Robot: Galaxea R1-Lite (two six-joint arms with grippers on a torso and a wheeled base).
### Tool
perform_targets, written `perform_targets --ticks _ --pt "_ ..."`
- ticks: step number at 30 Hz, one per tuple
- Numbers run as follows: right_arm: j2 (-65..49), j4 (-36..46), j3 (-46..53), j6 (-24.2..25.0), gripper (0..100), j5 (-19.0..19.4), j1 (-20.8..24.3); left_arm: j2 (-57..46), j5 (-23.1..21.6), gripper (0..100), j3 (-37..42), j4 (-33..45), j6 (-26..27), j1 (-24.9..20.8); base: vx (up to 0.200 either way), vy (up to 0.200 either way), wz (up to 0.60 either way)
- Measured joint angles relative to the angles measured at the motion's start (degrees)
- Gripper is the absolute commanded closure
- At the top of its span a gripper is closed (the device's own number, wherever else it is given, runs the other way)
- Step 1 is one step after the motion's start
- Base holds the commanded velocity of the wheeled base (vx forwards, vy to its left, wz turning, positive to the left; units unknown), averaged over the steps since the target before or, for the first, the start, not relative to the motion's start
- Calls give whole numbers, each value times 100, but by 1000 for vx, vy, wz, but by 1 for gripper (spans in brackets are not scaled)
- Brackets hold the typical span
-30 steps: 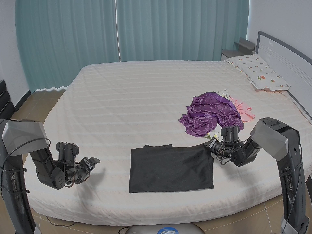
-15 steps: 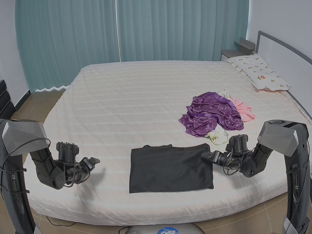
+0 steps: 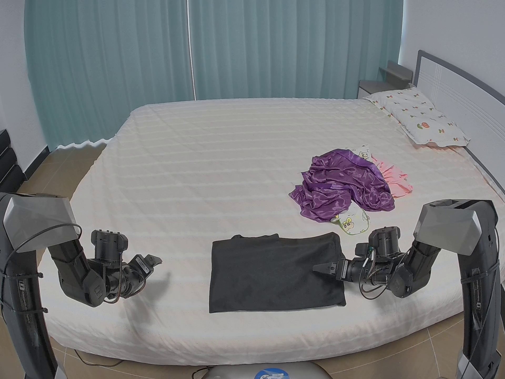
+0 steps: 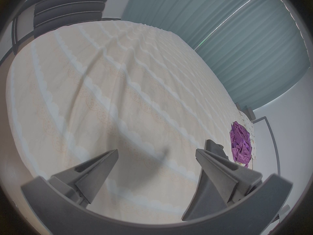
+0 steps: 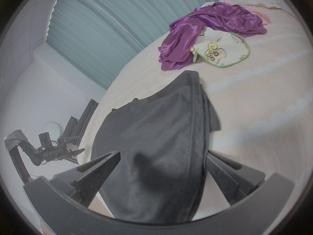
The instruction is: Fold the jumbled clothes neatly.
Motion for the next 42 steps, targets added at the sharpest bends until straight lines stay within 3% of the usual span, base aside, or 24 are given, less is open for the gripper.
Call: perform_targets --ticks 17,18,42 --pt "301 272 -657 41 0 171 334 11 15 0 5 0 10 -11 0 0 0" --pt "306 283 -673 39 100 200 339 13 20 0 5 0 10 -11 0 0 0" --pt "-13 -32 -102 -2 100 222 127 21 38 0 9 -6 -1 -27 0 0 0"
